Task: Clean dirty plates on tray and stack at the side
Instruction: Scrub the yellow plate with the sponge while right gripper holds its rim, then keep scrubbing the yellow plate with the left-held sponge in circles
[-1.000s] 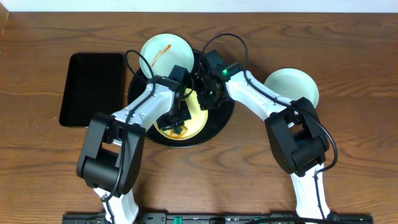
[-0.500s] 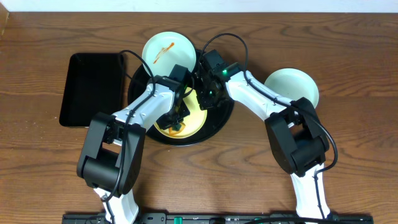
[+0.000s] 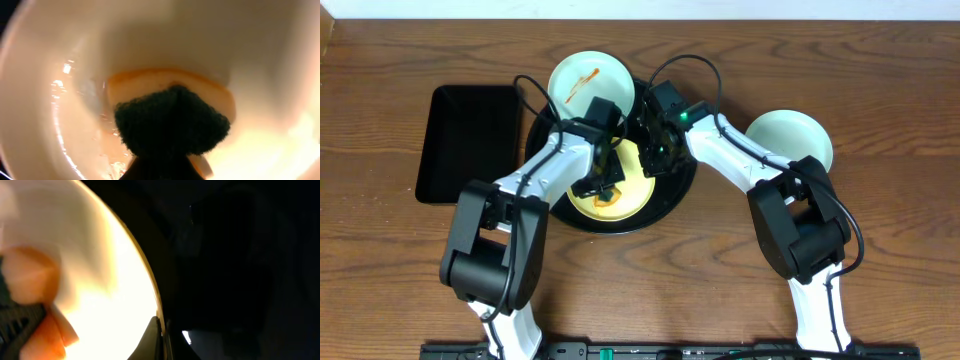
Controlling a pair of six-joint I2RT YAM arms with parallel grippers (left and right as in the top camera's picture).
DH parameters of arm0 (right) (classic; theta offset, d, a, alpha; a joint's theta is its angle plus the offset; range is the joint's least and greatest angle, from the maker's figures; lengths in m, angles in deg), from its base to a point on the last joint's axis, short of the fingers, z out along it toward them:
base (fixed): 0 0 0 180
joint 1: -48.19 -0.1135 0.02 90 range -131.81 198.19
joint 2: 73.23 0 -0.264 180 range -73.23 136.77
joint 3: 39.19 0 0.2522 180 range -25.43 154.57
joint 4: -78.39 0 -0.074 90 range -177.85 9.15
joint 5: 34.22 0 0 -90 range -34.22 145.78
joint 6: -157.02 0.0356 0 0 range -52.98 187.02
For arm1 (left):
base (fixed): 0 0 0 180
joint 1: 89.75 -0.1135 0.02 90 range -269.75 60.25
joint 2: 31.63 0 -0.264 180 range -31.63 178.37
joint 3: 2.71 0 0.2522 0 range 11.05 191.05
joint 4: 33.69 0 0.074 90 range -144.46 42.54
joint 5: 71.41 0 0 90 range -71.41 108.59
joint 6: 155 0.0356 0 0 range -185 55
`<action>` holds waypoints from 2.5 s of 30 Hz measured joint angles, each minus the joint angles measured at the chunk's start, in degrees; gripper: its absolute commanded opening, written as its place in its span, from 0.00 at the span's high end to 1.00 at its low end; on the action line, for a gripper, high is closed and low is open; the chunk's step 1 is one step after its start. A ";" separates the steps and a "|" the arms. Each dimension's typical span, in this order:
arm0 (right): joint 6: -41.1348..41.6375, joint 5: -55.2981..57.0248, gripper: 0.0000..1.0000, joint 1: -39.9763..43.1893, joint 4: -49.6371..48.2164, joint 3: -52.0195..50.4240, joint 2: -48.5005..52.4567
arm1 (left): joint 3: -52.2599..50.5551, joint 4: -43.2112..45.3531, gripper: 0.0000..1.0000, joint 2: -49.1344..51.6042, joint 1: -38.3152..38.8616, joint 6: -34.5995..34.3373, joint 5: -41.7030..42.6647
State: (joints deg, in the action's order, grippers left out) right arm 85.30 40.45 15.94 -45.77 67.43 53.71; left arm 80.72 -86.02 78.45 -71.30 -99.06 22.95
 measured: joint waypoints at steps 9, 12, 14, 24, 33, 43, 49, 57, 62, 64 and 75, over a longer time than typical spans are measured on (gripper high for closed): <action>2.49 -4.39 0.99 1.29 -1.07 -1.77 -0.35 | 0.00 -0.13 0.93 0.00 -1.42 -1.16 -0.44; 4.09 -5.42 0.99 1.53 -1.66 -2.56 -0.48 | 0.00 -0.13 0.93 0.00 -1.42 -2.25 -0.48; 4.90 -6.08 0.99 1.70 -2.25 -3.17 -0.68 | 0.00 -0.13 0.92 0.00 -1.42 -2.86 -0.81; 6.75 -7.65 0.99 2.03 -2.75 -4.13 -1.05 | 0.00 0.09 0.93 0.00 -3.48 -7.54 -3.82; 6.78 -8.26 0.99 2.40 -2.51 -4.39 -1.09 | 0.00 -2.08 0.92 0.00 -5.51 -12.13 0.61; 6.71 -8.48 0.99 2.89 -2.34 -4.52 -1.20 | 0.04 -15.19 0.93 0.02 -5.22 -12.17 8.90; 6.71 -8.48 0.99 2.89 -2.34 -4.52 -1.20 | -0.33 -10.29 0.92 0.02 -5.22 -8.55 9.73; 6.93 -8.46 0.99 2.91 -2.34 -4.52 -1.20 | -0.50 4.20 0.92 0.02 -5.07 -4.48 8.22; 6.95 -8.46 0.99 2.91 -2.34 -4.52 -1.20 | -0.50 3.63 0.93 0.02 -4.81 -3.08 5.46; 6.93 -8.46 0.99 2.91 -2.36 -4.52 -1.20 | -0.39 1.31 0.93 0.02 -4.81 -2.89 5.38; 6.91 -8.46 0.99 2.91 -2.43 -4.52 -1.20 | -0.37 -7.30 0.93 0.02 -5.18 -2.01 14.14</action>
State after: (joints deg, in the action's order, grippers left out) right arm 92.21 31.99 18.85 -48.19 62.91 52.51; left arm 80.35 -93.32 78.47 -76.48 -101.08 37.10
